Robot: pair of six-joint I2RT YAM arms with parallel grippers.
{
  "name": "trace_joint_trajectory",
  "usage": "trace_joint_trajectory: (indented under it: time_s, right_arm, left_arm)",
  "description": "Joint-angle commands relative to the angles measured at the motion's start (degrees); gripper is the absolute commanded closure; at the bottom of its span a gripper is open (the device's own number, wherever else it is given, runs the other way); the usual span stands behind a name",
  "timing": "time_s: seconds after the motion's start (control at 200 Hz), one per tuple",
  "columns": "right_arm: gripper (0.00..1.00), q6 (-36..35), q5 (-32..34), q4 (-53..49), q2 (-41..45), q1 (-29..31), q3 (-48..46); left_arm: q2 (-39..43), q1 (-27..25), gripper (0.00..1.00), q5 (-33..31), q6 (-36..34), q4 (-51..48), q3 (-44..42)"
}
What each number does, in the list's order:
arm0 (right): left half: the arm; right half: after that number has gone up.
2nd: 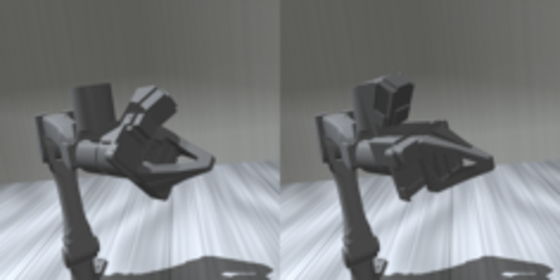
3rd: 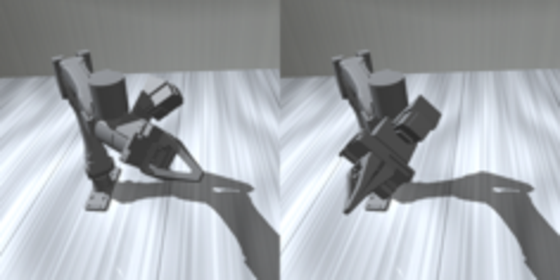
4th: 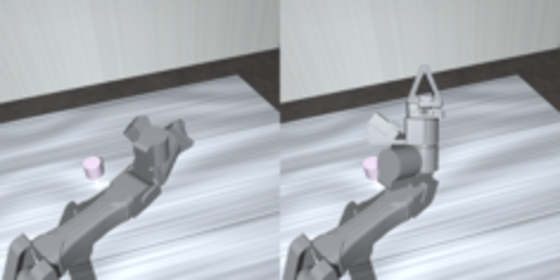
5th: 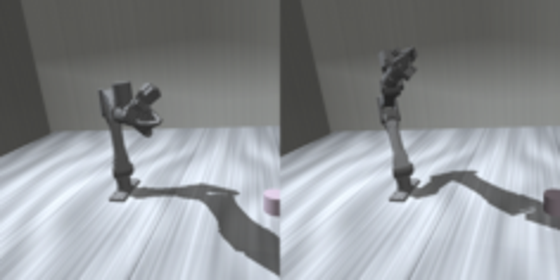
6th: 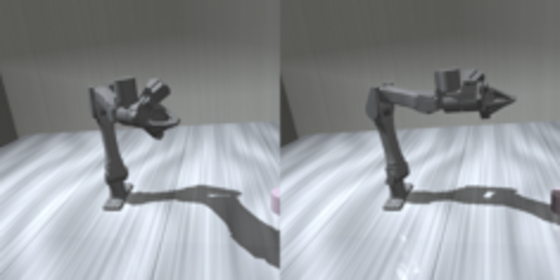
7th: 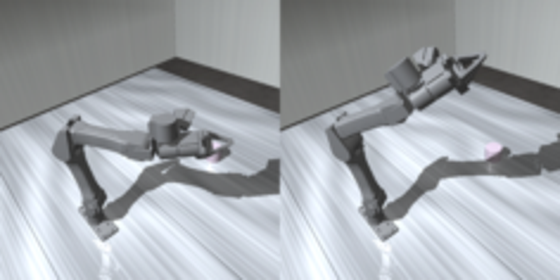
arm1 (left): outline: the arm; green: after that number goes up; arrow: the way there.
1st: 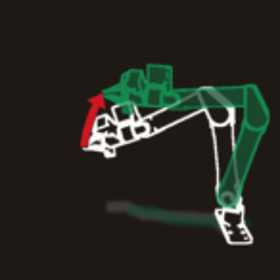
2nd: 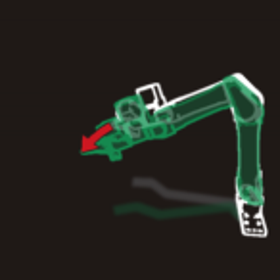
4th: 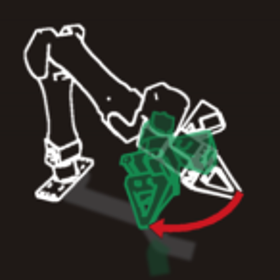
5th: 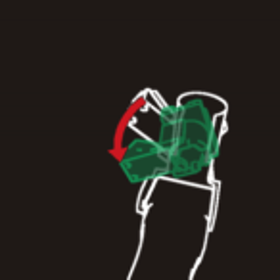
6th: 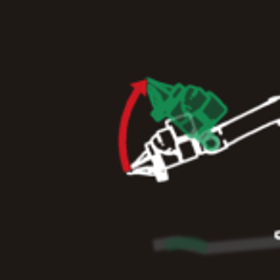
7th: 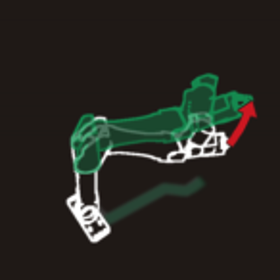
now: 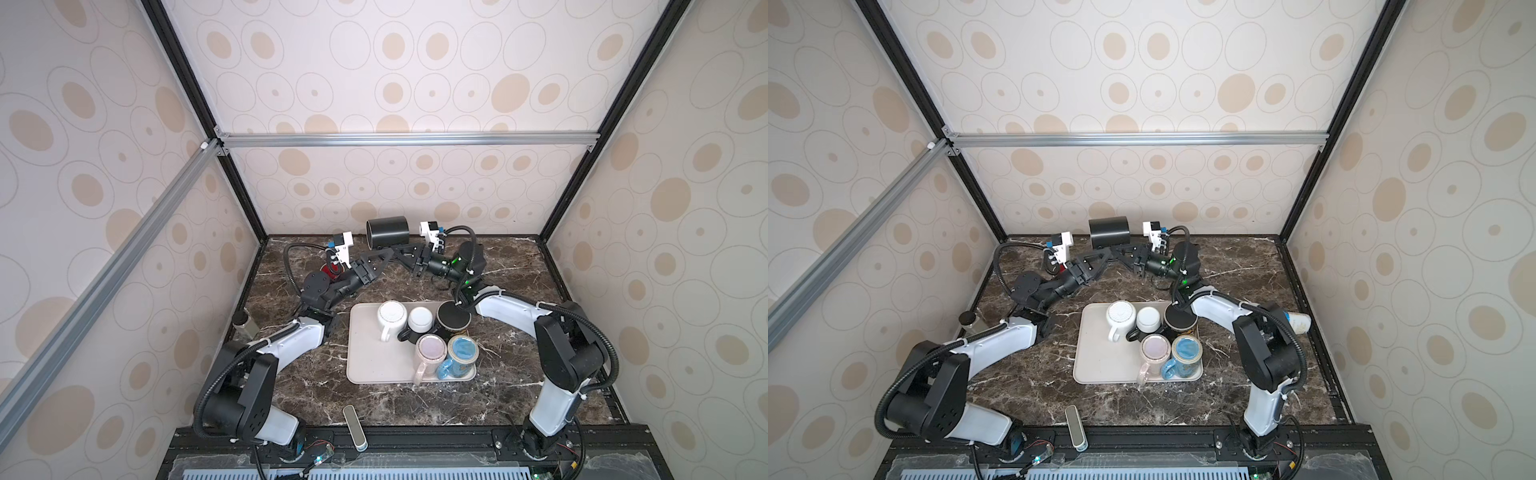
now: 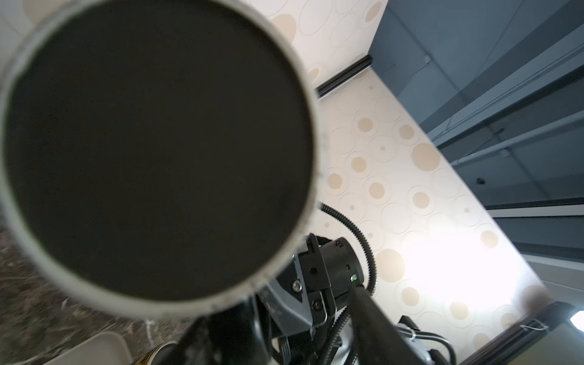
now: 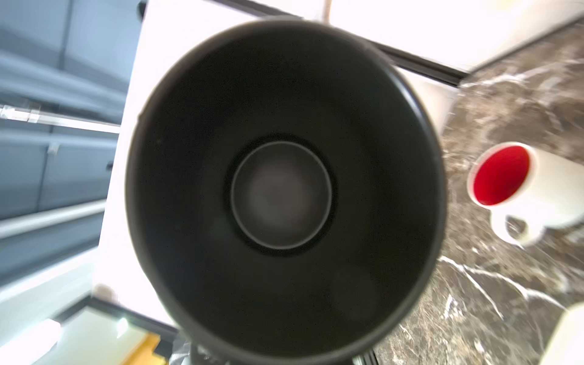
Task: Turn the mug right side up
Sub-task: 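Open the left gripper and draw it back while the right gripper holds the black mug, then carry the upright black mug down toward the white mug with the right gripper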
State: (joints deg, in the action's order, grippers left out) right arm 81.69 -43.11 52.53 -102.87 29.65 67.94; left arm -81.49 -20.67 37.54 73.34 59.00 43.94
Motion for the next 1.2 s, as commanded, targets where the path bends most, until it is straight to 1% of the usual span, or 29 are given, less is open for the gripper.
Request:
trace_joint_trajectory:
  time_s: [0.0, 0.05, 0.095, 0.145, 0.205, 0.235, 0.285, 0.305, 0.38, 0.435, 0.48, 0.5, 0.545, 0.55, 0.595, 0.6, 0.605, 0.645, 0.65, 0.665, 0.685, 0.725, 0.765, 0.835, 0.865, 0.925, 1.01, 1.115, 1.19]
  right_arm:
    - [1.00, -4.03, 3.02, -4.58, 2.61, -0.22, 2.89]
    - [1.00, -5.51, 3.57, -6.89, 2.99, -0.37, 3.12]
    - [1.00, -6.00, 4.73, -8.36, 3.02, -0.51, 2.98]
    - [1.00, -7.79, 6.67, -10.27, 3.35, -0.52, 2.72]
    - [1.00, -11.68, 9.95, -16.60, 4.42, -0.34, 2.74]
    - [1.00, -15.22, 11.79, -20.43, 5.15, -0.04, 3.13]
    - [1.00, -20.86, 16.41, -29.70, 6.46, 0.46, 4.73]
    - [1.00, -22.97, 17.49, -31.29, 6.62, 0.66, 5.39]
    - [1.00, -27.48, 18.72, -38.33, 6.12, 1.14, 9.53]
    - [1.00, -30.96, 18.35, -47.56, 4.29, 1.71, 15.40]
    - [1.00, -34.79, 20.24, -54.93, 3.16, 2.81, 19.95]
    - [1.00, -37.63, 22.56, -59.31, 2.44, 3.68, 22.78]
    - [1.00, -41.87, 29.94, -68.10, 1.23, 5.74, 27.65]
    - [1.00, -41.87, 29.94, -68.10, 1.23, 5.74, 27.65]
    - [1.00, -45.45, 39.89, -76.18, -0.88, 8.54, 33.80]
    - [1.00, -45.45, 39.89, -76.18, -0.88, 8.54, 33.80]
    - [1.00, -45.93, 42.94, -78.09, -1.31, 9.28, 35.10]
    - [1.00, -46.94, 53.30, -84.76, -4.00, 11.94, 41.09]
    - [1.00, -46.94, 53.30, -84.76, -4.00, 11.94, 41.09]
    - [1.00, -48.05, 56.62, -87.12, -5.47, 12.97, 43.74]
    - [1.00, -48.81, 59.24, -89.44, -7.00, 13.76, 46.49]
    - [1.00, -48.41, 64.01, -93.62, -9.70, 15.12, 51.39]
    - [1.00, -48.31, 64.93, -96.02, -11.99, 15.65, 54.97]
    - [1.00, -46.56, 64.59, -99.13, -15.42, 16.05, 60.25]
    - [1.00, -45.46, 64.62, -99.31, -16.12, 16.06, 61.04]
    - [1.00, -45.88, 63.46, -97.61, -16.94, 16.49, 61.30]
    - [1.00, -46.02, 66.17, -97.74, -18.61, 17.67, 63.28]
    - [1.00, -46.96, 70.32, -100.17, -22.65, 18.78, 70.61]
    - [1.00, -46.33, 70.49, -103.97, -26.93, 18.87, 77.05]
  left_arm:
    - [6.94, 0.98, 0.00, -9.29, -17.24, -26.05, 3.21]
    - [10.13, 1.44, 0.00, -15.69, -20.71, -30.52, 2.08]
    - [12.83, 2.04, 0.00, -18.74, -22.60, -31.16, 0.28]
    - [15.24, 2.95, 0.00, -22.26, -23.09, -33.96, -0.50]
    - [16.61, 4.89, 0.00, -23.26, -23.06, -37.32, -0.19]
    - [16.95, 6.00, 0.00, -23.32, -22.96, -39.30, 0.17]
    - [17.37, 7.47, 0.00, -24.24, -22.90, -42.42, 1.05]
    - [17.34, 8.00, 0.00, -24.82, -23.36, -45.58, 1.58]
    - [17.66, 8.99, 0.00, -27.58, -26.56, -52.36, 3.33]
    - [18.56, 9.16, 0.00, -29.69, -29.23, -55.17, 3.37]
    - [19.57, 9.30, 0.00, -30.62, -30.01, -55.76, 2.39]
    - [19.96, 9.41, 0.00, -30.22, -30.36, -55.28, 1.75]
    - [20.85, 9.67, 0.00, -28.30, -30.11, -53.10, -0.20]
    - [20.89, 9.67, 0.00, -28.09, -29.88, -52.80, -0.50]
    - [21.77, 10.29, 0.01, -26.04, -27.40, -49.30, -3.08]
    - [21.88, 10.38, 0.01, -25.73, -27.12, -48.79, -3.38]
    - [21.98, 10.51, 0.01, -25.44, -26.99, -48.27, -3.71]
    - [22.17, 11.11, 0.01, -23.42, -24.81, -44.60, -5.69]
    - [22.17, 11.18, 0.02, -23.27, -24.60, -44.38, -5.83]
    - [22.09, 11.46, 0.02, -22.93, -24.06, -43.84, -6.13]
    - [21.94, 11.59, 0.03, -22.72, -23.50, -43.55, -6.24]
    - [21.45, 11.86, 0.04, -22.76, -22.88, -43.80, -6.11]
    - [21.00, 12.02, 0.04, -22.84, -22.64, -44.41, -5.90]
    - [20.98, 12.20, 0.05, -23.41, -22.60, -45.27, -6.04]
    - [21.07, 12.42, 0.05, -23.83, -22.82, -46.09, -5.95]
    - [21.33, 12.53, 0.06, -24.57, -23.95, -48.20, -5.51]
    - [22.11, 12.87, 0.06, -25.49, -24.56, -49.80, -5.56]
    - [22.58, 13.11, 0.06, -25.14, -23.88, -49.85, -6.25]
    - [22.49, 13.20, 0.06, -24.65, -23.61, -49.77, -6.73]
